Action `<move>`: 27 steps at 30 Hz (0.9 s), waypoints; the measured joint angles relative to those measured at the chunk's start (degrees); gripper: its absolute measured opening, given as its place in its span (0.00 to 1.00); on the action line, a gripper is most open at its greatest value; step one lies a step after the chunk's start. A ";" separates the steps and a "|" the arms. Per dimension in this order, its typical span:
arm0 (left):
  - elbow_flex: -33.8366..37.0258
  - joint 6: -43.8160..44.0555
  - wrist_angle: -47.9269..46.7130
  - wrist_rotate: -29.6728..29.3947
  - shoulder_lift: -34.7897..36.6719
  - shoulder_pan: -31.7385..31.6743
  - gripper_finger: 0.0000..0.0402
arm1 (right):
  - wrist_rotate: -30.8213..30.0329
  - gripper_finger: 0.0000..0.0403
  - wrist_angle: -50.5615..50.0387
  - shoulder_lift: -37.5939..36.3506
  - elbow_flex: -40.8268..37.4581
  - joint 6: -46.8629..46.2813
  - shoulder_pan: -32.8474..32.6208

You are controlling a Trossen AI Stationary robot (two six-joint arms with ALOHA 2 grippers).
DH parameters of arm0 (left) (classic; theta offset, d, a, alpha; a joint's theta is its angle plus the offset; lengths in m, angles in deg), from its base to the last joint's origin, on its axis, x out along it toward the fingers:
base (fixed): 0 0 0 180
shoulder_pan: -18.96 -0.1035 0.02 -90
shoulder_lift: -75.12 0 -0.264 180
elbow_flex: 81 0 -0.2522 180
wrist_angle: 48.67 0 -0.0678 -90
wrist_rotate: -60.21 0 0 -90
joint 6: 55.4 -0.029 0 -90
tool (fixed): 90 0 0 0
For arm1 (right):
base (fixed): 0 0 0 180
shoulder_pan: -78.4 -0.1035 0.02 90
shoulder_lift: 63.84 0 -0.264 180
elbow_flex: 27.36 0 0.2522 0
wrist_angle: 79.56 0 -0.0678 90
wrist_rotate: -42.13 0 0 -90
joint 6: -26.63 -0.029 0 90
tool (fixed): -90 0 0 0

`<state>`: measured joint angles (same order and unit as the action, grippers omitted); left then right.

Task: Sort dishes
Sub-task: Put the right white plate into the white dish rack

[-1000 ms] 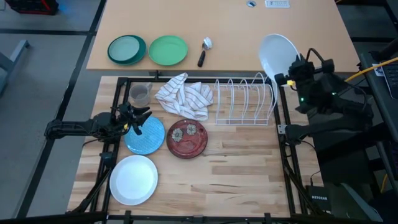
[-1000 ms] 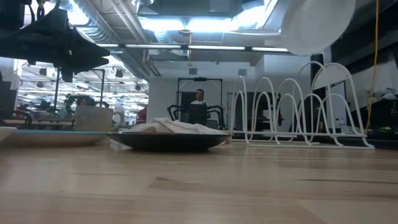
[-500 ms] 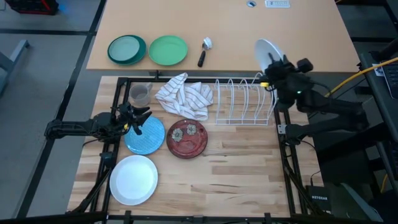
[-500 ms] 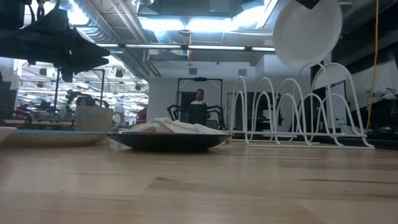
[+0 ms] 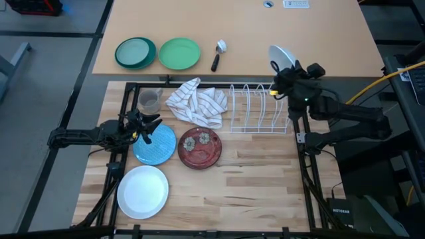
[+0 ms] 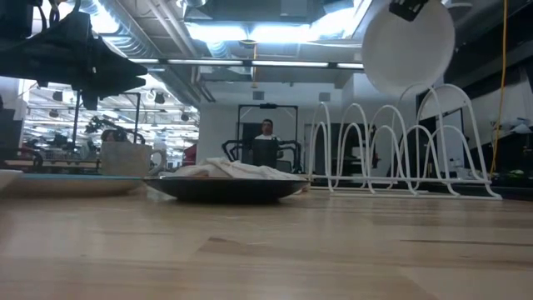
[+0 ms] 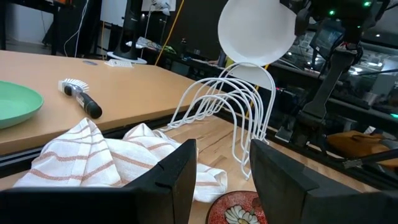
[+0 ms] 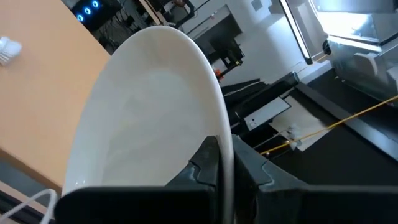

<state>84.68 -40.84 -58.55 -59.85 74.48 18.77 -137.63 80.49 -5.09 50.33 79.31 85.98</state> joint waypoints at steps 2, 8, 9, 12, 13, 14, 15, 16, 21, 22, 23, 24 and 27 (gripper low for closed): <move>0.00 0.00 -0.02 0.00 0.00 0.00 0.35 | -0.13 0.04 -1.45 0.14 -0.02 -1.02 0.08; 0.01 0.00 0.00 -0.01 0.01 0.00 0.35 | 0.22 0.04 -11.71 -0.10 -0.02 -9.31 -0.10; 0.00 0.00 0.00 -0.02 0.00 0.00 0.35 | 0.36 0.04 -13.78 -0.12 -0.02 -11.42 -0.11; 0.00 0.00 -0.02 -0.01 0.00 0.00 0.35 | 0.44 0.04 -20.52 -0.12 -0.02 -18.80 -0.10; 0.01 0.00 -0.02 -0.02 0.01 -0.01 0.35 | 0.47 0.04 -23.20 -0.12 -0.02 -21.37 -0.10; 0.00 0.00 0.00 -0.01 0.01 -0.01 0.35 | 0.37 0.04 -25.62 0.02 -0.02 -24.05 -0.08; 0.00 0.00 0.00 0.00 0.02 -0.02 0.35 | 0.29 0.04 -28.06 0.03 -0.02 -26.60 -0.05; 0.01 0.00 -0.01 0.00 0.00 -0.02 0.35 | 0.20 0.04 -30.56 0.03 -0.02 -29.35 -0.04; 0.00 0.00 0.00 -0.02 0.00 0.00 0.35 | 1.59 0.04 -40.85 0.03 -0.02 -42.96 -0.01; 0.00 0.00 -0.02 -0.02 0.02 0.00 0.35 | 2.33 0.04 -42.71 0.03 -0.09 -45.61 0.01; 0.00 0.00 -0.02 -0.02 0.00 -0.02 0.35 | 2.69 0.04 -43.93 0.03 -0.46 -48.28 0.01; 0.00 0.00 0.00 -0.02 0.00 0.00 0.35 | 3.12 0.04 -44.81 0.01 -1.09 -50.34 0.01; 0.00 0.00 0.00 -0.02 0.01 -0.01 0.35 | 5.97 0.04 -45.96 0.03 -3.86 -54.78 0.01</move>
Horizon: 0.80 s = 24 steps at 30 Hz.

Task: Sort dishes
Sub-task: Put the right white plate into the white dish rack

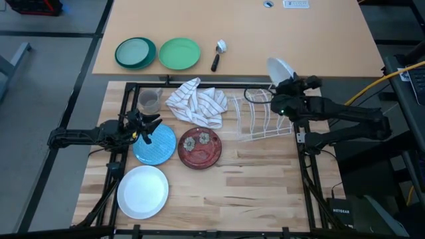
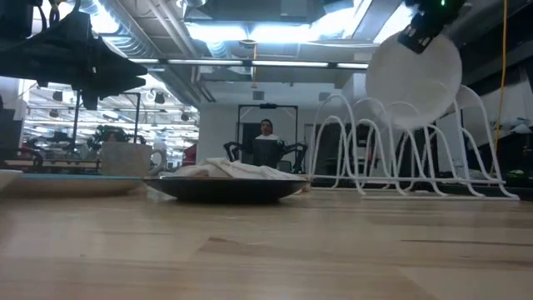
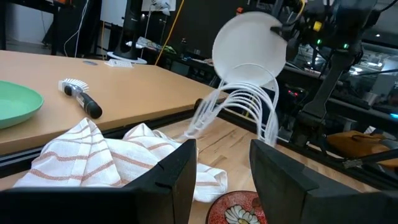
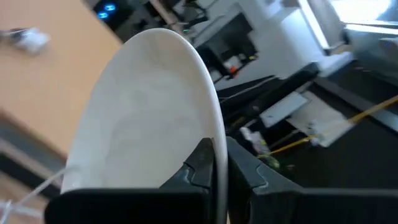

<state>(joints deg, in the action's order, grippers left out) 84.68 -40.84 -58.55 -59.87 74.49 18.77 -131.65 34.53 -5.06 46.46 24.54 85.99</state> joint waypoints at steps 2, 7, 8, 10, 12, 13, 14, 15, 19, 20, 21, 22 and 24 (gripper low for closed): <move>0.00 0.00 0.00 0.01 0.00 0.00 0.35 | 2.42 0.04 -0.17 0.05 -2.31 -3.00 -0.01; 0.00 0.00 -0.01 0.00 0.00 -0.01 0.35 | 3.85 0.04 -0.18 0.09 -8.42 -11.05 -0.06; 0.00 0.00 0.00 0.00 -0.01 0.01 0.35 | 4.17 0.04 -0.12 0.09 -9.40 -12.40 -0.06; 0.01 0.00 -0.01 0.00 0.00 0.00 0.35 | 4.93 0.04 0.04 0.09 -11.42 -14.60 -0.04; 0.00 0.00 0.00 0.00 -0.01 0.00 0.35 | 6.11 0.04 -0.12 0.09 -13.50 -17.04 -0.04; 0.01 0.00 0.00 0.00 0.00 0.00 0.35 | 6.83 0.04 -0.21 0.08 -14.44 -18.17 -0.04; 0.01 0.00 -0.01 0.00 -0.01 0.01 0.35 | 7.34 0.04 -0.16 0.04 -15.40 -19.27 -0.04; 0.01 0.00 0.00 -0.02 0.01 -0.01 0.35 | 7.90 0.04 -0.16 0.00 -16.41 -20.75 -0.04; 0.02 0.00 0.00 -0.14 0.01 -0.01 0.35 | 11.96 0.04 0.08 0.37 -19.87 -26.00 -0.03; 0.00 -0.01 -0.02 -0.17 0.01 -0.01 0.35 | 12.28 0.04 0.34 0.44 -20.59 -26.78 -0.05; 0.01 -0.01 0.00 -0.22 0.01 -0.04 0.35 | 12.20 0.04 0.87 0.58 -21.08 -27.62 -0.09; 0.00 0.00 0.00 -0.29 -0.01 -0.08 0.35 | 11.94 0.04 0.96 0.75 -21.61 -28.47 -0.09; 0.01 0.00 0.00 -0.33 0.01 -0.11 0.35 | 11.91 0.04 1.17 1.04 -22.24 -29.64 -0.06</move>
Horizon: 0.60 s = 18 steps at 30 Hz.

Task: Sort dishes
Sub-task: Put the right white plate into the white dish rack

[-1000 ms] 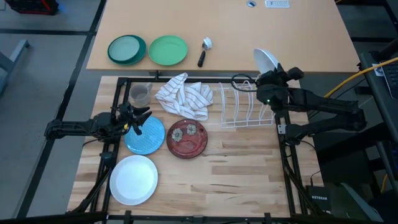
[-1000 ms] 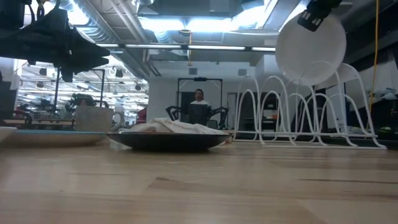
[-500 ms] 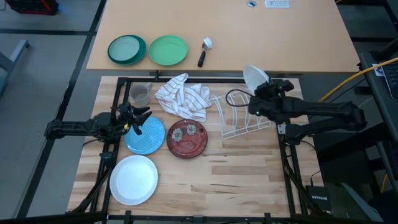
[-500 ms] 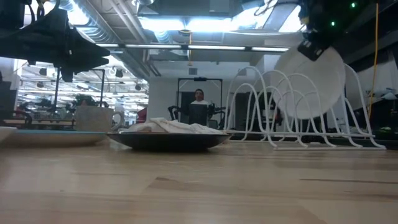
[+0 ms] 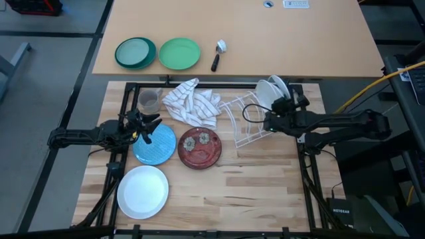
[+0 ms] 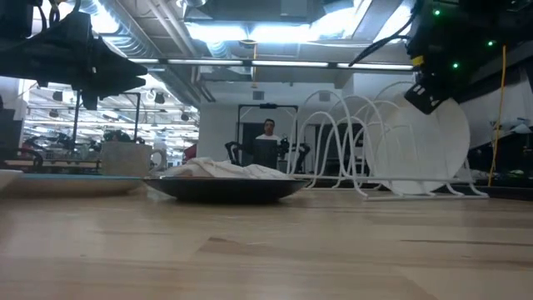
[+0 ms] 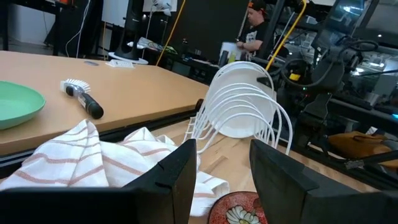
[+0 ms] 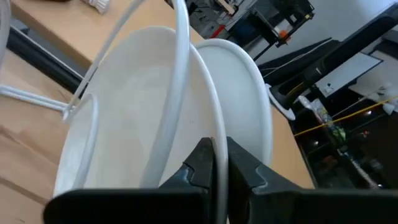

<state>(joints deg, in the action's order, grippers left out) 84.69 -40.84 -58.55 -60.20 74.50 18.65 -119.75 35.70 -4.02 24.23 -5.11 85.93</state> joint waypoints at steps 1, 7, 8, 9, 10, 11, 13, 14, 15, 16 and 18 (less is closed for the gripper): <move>0.01 0.00 -0.02 -0.02 0.00 -0.01 0.35 | -0.02 0.04 0.10 0.29 -0.13 -0.21 0.00; 0.00 0.00 0.00 -0.02 -0.01 0.01 0.35 | 0.78 0.12 0.53 0.38 -0.29 0.47 0.00; 0.00 0.00 0.00 -0.04 0.00 0.00 0.35 | 1.32 0.14 0.58 0.38 -0.30 0.45 0.00; 0.01 0.00 0.00 -0.04 -0.02 -0.01 0.35 | 1.85 0.17 0.71 0.38 -0.31 0.50 -0.07; 0.00 0.00 -0.01 -0.04 -0.02 0.01 0.35 | 2.27 0.19 1.03 0.41 -0.29 0.56 -0.09; -0.01 -0.01 0.00 -0.04 -0.02 0.00 0.35 | 2.58 0.21 1.04 0.41 -0.26 0.56 -0.09; 0.00 0.00 -0.01 -0.04 -0.01 -0.01 0.35 | 3.48 0.23 1.29 0.38 -0.28 0.61 -0.09; 0.01 0.00 0.00 -0.04 -0.01 0.01 0.35 | 3.94 0.24 1.60 0.36 -0.28 0.62 -0.09; 0.00 -0.01 0.00 -0.05 -0.02 0.00 0.35 | 4.09 0.25 1.72 0.34 -0.28 0.60 -0.09; 0.01 0.00 0.00 -0.07 0.00 0.01 0.35 | 4.07 0.25 1.83 0.34 -0.28 0.58 -0.09; -0.01 0.00 0.00 -0.07 0.00 0.01 0.35 | 4.35 0.25 2.29 0.18 -0.28 0.63 -0.09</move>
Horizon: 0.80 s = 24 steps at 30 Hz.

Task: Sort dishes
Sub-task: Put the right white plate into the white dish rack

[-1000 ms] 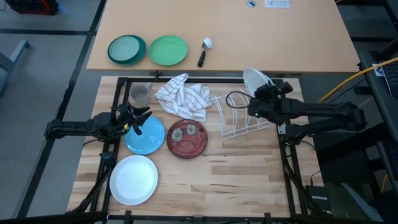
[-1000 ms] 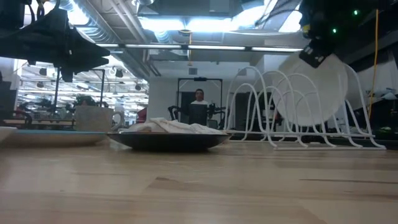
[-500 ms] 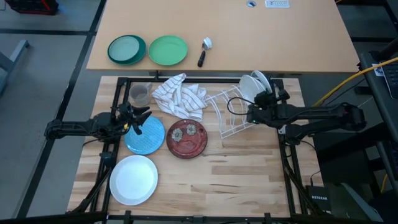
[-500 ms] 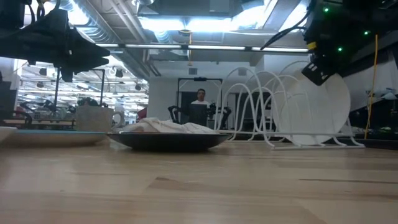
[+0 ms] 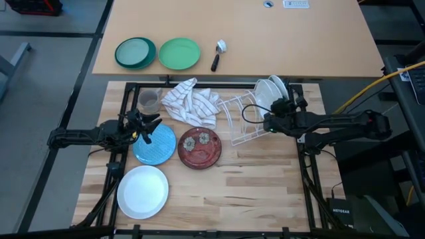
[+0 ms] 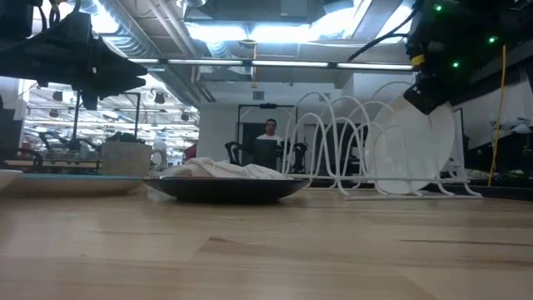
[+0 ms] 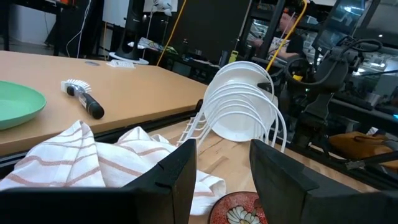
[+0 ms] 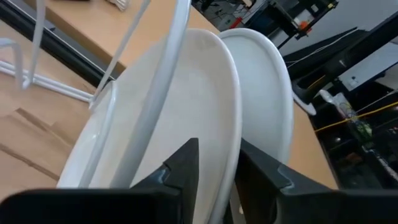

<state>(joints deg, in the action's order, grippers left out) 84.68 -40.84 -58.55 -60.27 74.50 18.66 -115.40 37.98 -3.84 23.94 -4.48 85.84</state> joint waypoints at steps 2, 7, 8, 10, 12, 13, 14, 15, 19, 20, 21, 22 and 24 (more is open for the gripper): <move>0.01 0.00 0.00 0.00 -0.02 -0.01 0.35 | 0.93 0.26 0.29 -0.49 0.44 -0.02 0.02; 0.02 0.00 0.00 0.00 -0.02 -0.02 0.35 | 4.79 0.26 0.06 -2.41 3.51 -0.04 0.15; 0.00 0.00 0.00 0.00 -0.02 0.00 0.35 | 5.50 0.26 -0.10 -2.77 4.21 0.36 0.15; 0.00 0.00 0.00 0.00 0.00 0.00 0.35 | 6.17 0.26 -0.94 -3.66 5.53 2.00 0.15; 0.02 -0.02 -0.02 0.00 -0.02 -0.02 0.35 | 7.20 0.26 -1.32 -4.21 6.55 3.25 0.15; 0.00 0.00 0.00 0.00 -0.01 0.00 0.35 | 7.73 0.26 -1.37 -4.36 6.91 3.47 0.15; 0.02 0.00 0.00 0.00 0.00 -0.02 0.35 | 8.37 0.26 -1.58 -4.44 7.28 3.97 0.15; 0.00 -0.01 -0.01 0.00 -0.02 -0.02 0.35 | 8.97 0.26 -1.72 -4.48 7.81 4.51 0.15; 0.00 -0.02 0.00 0.00 0.00 0.00 0.35 | 9.54 0.26 -2.67 -4.50 10.52 6.09 0.13; 0.00 0.00 -0.02 0.00 -0.02 0.00 0.35 | 9.59 0.26 -2.80 -4.50 11.22 6.11 0.13; 0.01 0.00 -0.01 0.00 -0.02 -0.01 0.35 | 9.61 0.26 -2.79 -4.52 12.02 6.12 0.13; 0.00 0.00 0.00 0.00 0.00 -0.02 0.35 | 9.67 0.26 -2.88 -4.52 12.87 6.21 0.13; 0.02 0.00 -0.02 0.00 -0.02 -0.01 0.35 | 9.99 0.26 -3.42 -4.52 14.79 7.82 0.13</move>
<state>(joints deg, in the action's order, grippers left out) 84.70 -40.84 -58.57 -60.27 74.48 18.66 -105.41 34.56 -8.36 38.73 3.34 85.98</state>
